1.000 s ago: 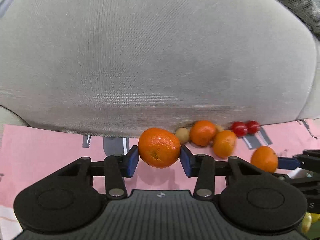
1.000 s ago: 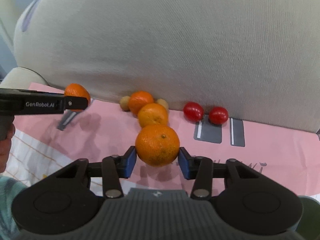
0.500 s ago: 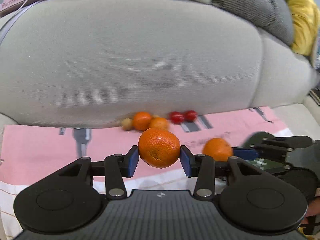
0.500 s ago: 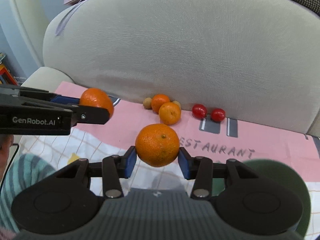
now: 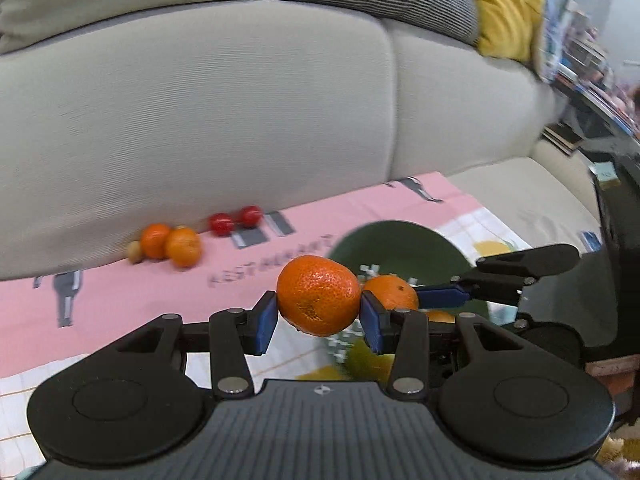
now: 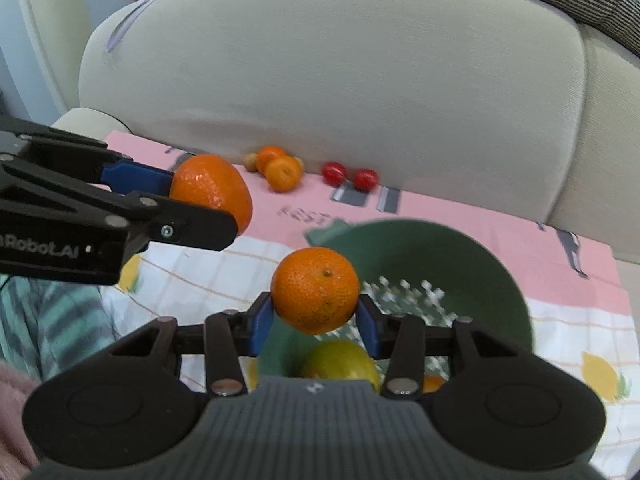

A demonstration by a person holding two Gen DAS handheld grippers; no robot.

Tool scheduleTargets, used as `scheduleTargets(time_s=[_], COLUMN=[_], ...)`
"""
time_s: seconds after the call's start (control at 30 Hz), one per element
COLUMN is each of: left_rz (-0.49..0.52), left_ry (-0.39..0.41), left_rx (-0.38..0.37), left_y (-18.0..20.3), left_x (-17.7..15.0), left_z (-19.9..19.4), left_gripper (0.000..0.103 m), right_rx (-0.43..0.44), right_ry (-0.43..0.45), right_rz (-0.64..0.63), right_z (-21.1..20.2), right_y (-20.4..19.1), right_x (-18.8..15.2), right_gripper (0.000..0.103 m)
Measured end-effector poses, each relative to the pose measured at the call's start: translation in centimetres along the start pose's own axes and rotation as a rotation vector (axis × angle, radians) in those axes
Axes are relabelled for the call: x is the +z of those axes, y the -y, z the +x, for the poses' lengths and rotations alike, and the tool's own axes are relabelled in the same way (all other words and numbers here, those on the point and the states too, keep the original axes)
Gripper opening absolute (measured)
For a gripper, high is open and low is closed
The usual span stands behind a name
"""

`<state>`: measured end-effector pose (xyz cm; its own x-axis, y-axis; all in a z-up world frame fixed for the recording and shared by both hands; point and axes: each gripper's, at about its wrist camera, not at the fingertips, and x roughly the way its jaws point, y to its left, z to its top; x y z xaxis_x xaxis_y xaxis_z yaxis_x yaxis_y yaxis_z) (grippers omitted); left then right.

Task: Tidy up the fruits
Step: 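Carry both mandarins over the green colander with both tools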

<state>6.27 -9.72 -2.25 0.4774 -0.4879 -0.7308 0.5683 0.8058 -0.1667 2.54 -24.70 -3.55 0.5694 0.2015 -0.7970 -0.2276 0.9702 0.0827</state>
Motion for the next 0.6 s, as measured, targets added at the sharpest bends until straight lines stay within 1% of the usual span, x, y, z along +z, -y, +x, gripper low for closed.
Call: scheduleTargets(time_s=[0.2,0.3,0.6], left_rz=[0.079,0.104,0.155], left_ry=[-0.021,-0.038,-0.098], left_rx=[-0.040,-0.049,-0.070], left_y=[3.8,5.0,7.4], left_x=[-0.1,0.0,0.1], left_z=[0.8,1.6,4.3], left_gripper=[0.050,0.050,0.050], right_rx=[-0.029,-0.035,-0.074], right_ry=[-0.019,-0.026,-0.067], right_rz=[0.000,-0.006,-0.048], right_z=[-0.9,-1.1,-0.2], right_y=[2.0,2.9,4.6], right_x=[-1.4,-1.8,-2.5], right_gripper=[0.043,0.043,0.043])
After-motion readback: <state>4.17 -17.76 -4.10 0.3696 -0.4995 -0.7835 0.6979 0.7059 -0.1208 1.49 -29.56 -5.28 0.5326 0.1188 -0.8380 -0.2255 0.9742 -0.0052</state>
